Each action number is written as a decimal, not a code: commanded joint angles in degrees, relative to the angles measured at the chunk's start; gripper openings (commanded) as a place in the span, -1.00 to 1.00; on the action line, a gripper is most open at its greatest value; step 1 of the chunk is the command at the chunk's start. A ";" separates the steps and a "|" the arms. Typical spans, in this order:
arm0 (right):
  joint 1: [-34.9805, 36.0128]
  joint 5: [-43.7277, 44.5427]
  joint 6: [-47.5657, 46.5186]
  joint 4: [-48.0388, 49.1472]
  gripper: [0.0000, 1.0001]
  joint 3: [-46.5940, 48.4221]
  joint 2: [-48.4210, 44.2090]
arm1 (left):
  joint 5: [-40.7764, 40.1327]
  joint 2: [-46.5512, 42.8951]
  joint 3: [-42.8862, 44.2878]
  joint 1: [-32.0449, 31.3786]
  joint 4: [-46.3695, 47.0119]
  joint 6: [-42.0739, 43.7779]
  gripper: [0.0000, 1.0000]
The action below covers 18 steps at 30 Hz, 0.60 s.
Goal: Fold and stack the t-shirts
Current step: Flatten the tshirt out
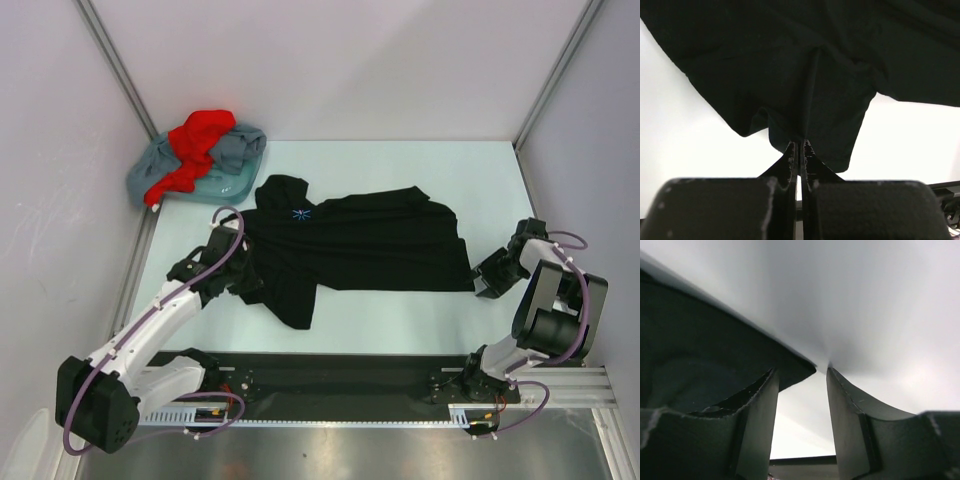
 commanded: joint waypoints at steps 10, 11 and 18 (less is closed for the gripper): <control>5.03 8.44 7.92 0.02 -0.10 3.23 5.02 | -0.24 -0.23 3.17 0.04 1.94 1.44 -0.99; 5.38 9.13 8.44 -0.33 -0.11 3.66 5.46 | -0.50 -0.40 3.26 0.13 1.77 1.44 -1.00; 7.41 12.31 11.97 -1.04 -0.72 3.22 7.31 | -1.99 -1.20 4.84 0.74 1.07 3.02 -0.99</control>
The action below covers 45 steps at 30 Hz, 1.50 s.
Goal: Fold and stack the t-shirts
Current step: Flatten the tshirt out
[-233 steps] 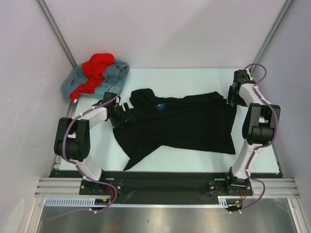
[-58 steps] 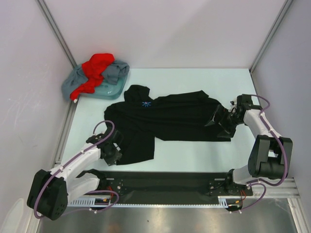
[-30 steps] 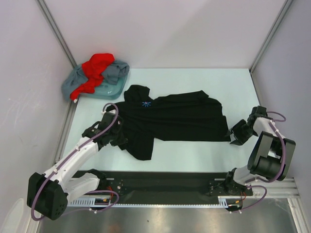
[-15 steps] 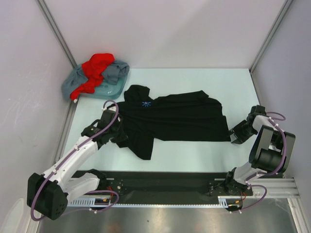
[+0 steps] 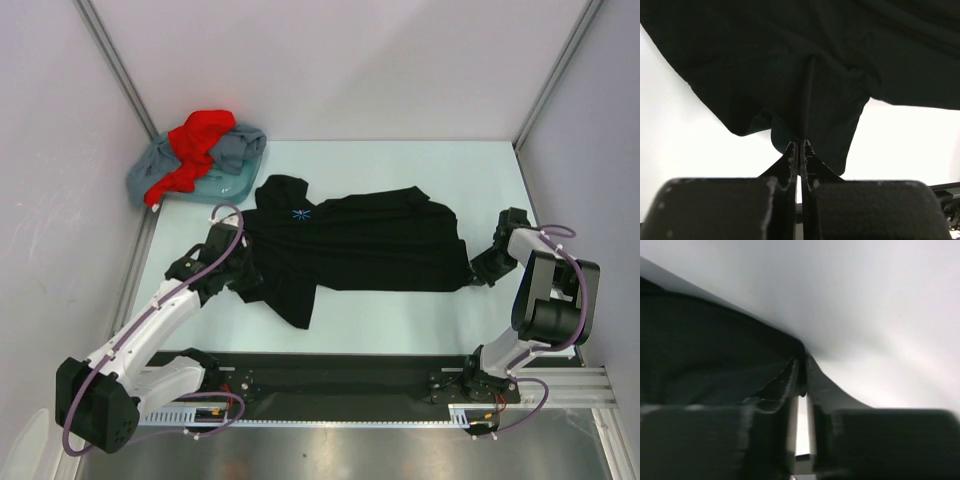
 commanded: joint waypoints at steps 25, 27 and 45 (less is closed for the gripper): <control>0.81 0.77 -8.29 -6.31 -1.00 48.41 4.41 | -20.21 22.66 60.48 4.96 4.89 23.32 -0.99; 0.46 -0.02 -8.03 -2.37 -1.00 49.91 3.71 | -20.91 25.57 68.62 4.96 5.76 25.34 -0.99; -1.04 -0.38 -16.89 23.58 -1.00 54.23 -17.11 | 0.09 22.17 83.55 4.96 36.96 38.71 -0.99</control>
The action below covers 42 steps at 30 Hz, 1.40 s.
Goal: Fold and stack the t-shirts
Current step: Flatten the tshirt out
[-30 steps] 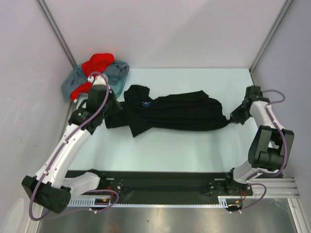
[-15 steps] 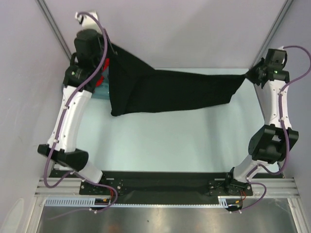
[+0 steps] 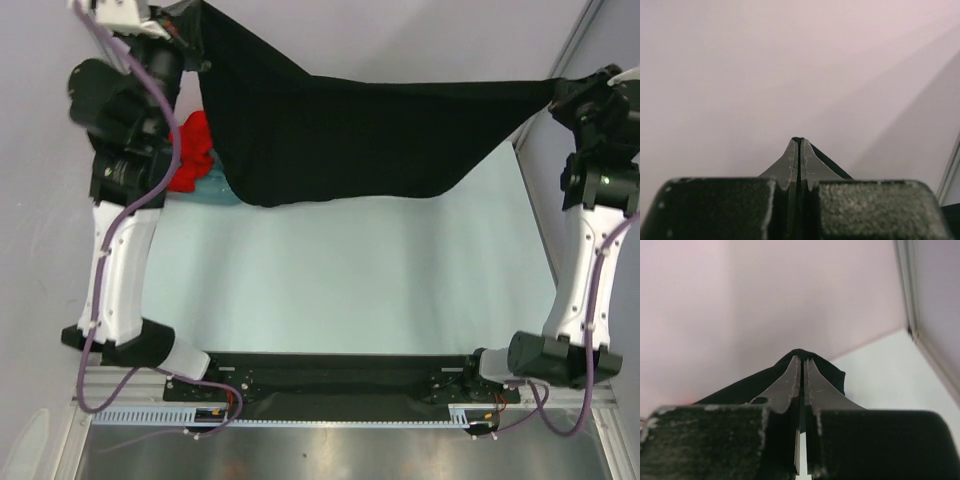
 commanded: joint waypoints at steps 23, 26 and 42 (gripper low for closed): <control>1.11 9.21 -16.79 13.46 -1.00 -9.69 -24.53 | 0.10 -9.26 -9.41 0.48 25.28 4.31 -0.99; 1.29 10.36 -18.55 16.70 -1.00 -15.15 -22.33 | -0.96 -2.49 -11.96 0.57 28.44 3.00 -0.99; -0.03 6.67 -18.99 38.34 -1.00 -18.35 25.81 | -8.08 51.38 8.49 0.57 43.04 -1.30 -0.99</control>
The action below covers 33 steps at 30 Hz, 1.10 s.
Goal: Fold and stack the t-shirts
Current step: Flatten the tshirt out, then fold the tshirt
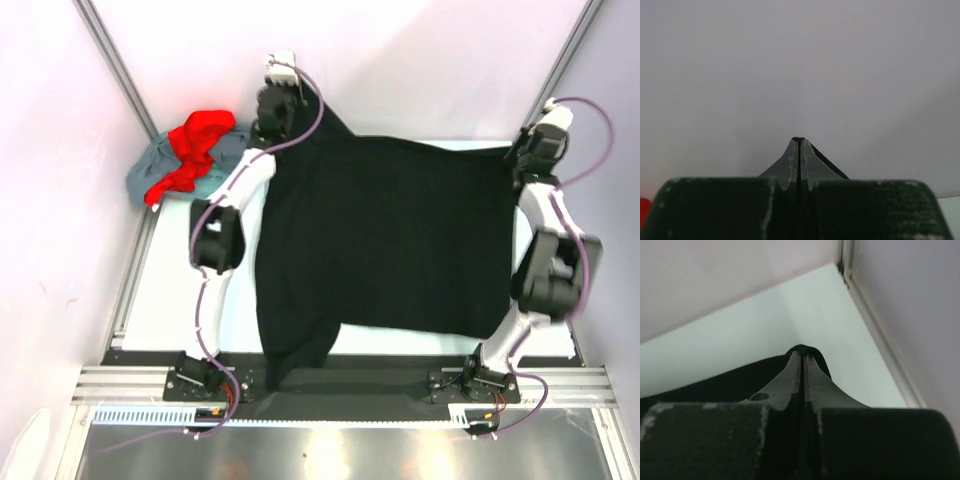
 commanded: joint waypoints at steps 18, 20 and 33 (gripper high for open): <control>-2.11 -5.06 8.87 -4.75 -1.00 28.14 31.39 | -6.32 10.46 6.86 -0.88 6.50 -16.81 -0.99; -2.55 -5.68 9.49 -5.28 -1.00 27.96 31.13 | -6.84 10.11 6.68 -0.88 5.36 -17.43 -0.99; -3.43 -12.71 15.64 -28.81 -0.97 39.20 33.32 | -4.83 -4.91 -6.48 -1.05 -16.60 -28.23 -0.99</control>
